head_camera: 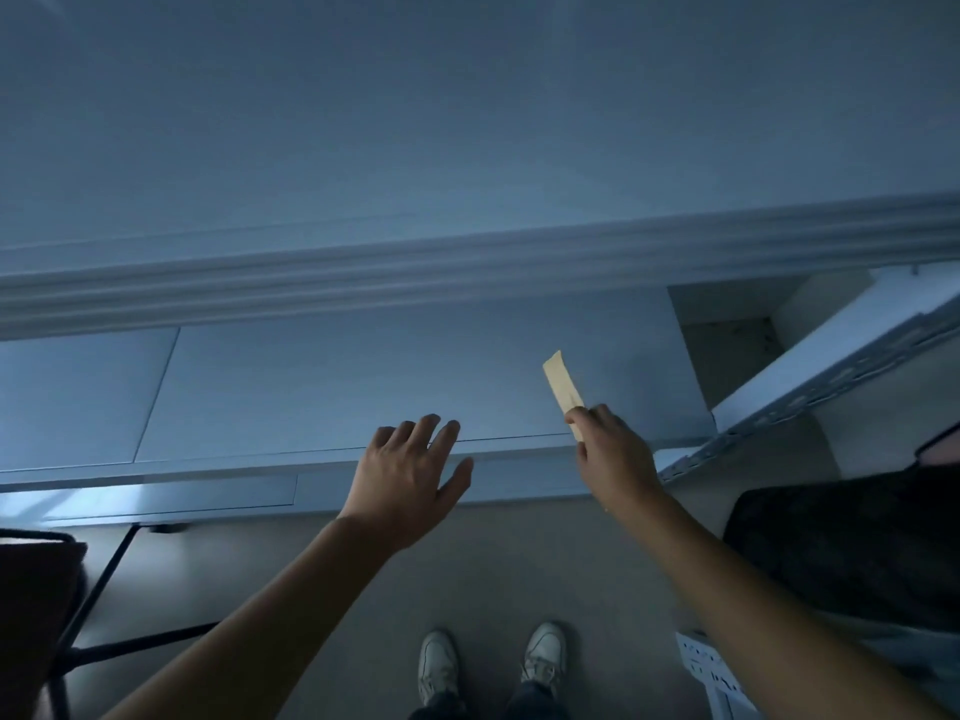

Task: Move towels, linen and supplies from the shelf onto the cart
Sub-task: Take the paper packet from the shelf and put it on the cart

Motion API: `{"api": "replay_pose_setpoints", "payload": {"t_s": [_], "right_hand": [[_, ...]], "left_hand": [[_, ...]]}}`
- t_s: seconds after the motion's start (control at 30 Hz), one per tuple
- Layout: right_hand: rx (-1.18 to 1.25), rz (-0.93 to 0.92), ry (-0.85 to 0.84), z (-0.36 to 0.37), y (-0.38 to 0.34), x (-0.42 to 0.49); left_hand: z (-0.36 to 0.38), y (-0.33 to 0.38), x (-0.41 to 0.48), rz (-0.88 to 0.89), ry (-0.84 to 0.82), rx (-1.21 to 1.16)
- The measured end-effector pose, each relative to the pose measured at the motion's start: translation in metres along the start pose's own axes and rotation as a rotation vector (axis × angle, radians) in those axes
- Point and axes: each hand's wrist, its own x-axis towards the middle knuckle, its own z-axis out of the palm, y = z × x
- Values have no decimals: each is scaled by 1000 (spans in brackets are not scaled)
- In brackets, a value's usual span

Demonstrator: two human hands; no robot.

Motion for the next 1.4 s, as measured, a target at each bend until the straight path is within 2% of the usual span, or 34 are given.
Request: {"api": "replay_pose_setpoints", "payload": {"t_s": [0.17,0.33,0.6,0.8,1.03,1.4], "right_hand": [[-42,-122,7,-47,-38,-57],[-7,-118,115,-83,-82,-91],[-246,-293,277,-106,-151,-112],[-323,-237,272,-113,-204,-126],[-205,-194,317,-123,-252,-146],[-230,-169,527,-215,-242,-166]], "left_hand": [[-38,11,-26,-27,59,-7],[-63,13,-54,-39,106,-3],[-105,-12,-95,52,196,4],[-135,-64,-127,71,223,9],[-165,-103,-151,84,263,32],[-240,-64,-116,176,388,-7]]}}
